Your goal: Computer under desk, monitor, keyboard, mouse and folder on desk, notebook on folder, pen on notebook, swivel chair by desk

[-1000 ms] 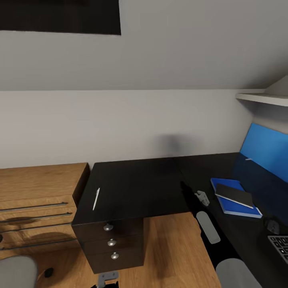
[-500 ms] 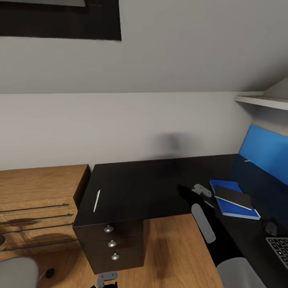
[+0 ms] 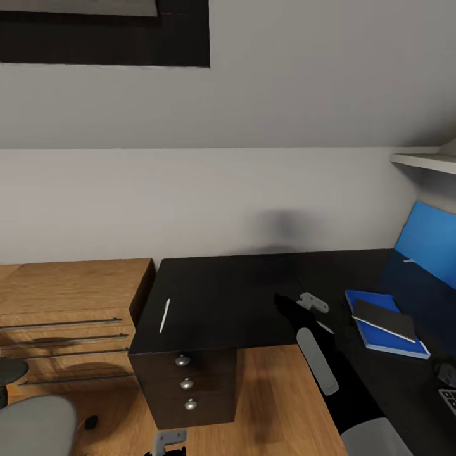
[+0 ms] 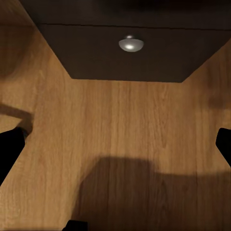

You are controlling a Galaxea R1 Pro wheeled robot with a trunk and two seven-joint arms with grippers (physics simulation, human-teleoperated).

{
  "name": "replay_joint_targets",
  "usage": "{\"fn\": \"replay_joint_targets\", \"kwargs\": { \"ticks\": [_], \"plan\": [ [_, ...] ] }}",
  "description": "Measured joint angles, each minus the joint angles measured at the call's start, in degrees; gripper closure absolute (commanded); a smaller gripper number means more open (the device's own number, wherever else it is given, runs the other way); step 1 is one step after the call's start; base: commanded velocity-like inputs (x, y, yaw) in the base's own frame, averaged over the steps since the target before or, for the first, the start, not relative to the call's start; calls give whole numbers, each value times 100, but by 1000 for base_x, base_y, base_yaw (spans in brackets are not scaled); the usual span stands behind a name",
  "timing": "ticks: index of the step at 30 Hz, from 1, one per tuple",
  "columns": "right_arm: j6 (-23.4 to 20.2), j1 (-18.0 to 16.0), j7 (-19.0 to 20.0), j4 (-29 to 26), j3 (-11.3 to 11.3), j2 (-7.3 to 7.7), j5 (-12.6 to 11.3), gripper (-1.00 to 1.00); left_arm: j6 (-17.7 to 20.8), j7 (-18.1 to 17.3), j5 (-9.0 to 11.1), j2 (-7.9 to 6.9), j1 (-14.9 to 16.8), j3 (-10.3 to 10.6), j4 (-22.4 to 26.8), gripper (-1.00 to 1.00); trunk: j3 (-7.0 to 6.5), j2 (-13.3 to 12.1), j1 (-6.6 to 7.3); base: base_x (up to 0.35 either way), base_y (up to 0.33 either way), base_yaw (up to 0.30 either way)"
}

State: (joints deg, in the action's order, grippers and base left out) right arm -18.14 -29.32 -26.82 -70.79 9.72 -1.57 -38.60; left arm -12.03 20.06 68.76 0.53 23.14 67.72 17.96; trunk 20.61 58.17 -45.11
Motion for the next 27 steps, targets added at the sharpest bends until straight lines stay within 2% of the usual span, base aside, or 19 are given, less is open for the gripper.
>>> {"fn": "replay_joint_targets", "kwargs": {
  "ticks": [1,5,9,11,17,27],
  "plan": [
    [4,1,0,6,134,-7,0,-100,0,1,1,1,0,0,-1,-100,0,0,0,0,0,18],
    [41,1,6,12,215,-4,14,-100,0,-3,1,0,0,0,-17,-100,0,0,0,0,0,23],
    [77,0,8,55,305,-12,26,-100,-2,-13,1,0,0,0,-71,-100,0,0,0,0,0,208],
    [183,0,6,92,462,-12,30,-100,-2,-13,1,0,0,0,-75,-100,0,0,0,0,0,256],
    [590,0,-4,184,718,-7,49,-100,-4,-14,0,0,-1,0,-77,-100,0,0,0,0,0,270],
    [694,0,-11,291,828,-19,285,-100,-5,-14,0,0,-1,0,-77,-100,6,0,0,0,0,276]
  ]
}}
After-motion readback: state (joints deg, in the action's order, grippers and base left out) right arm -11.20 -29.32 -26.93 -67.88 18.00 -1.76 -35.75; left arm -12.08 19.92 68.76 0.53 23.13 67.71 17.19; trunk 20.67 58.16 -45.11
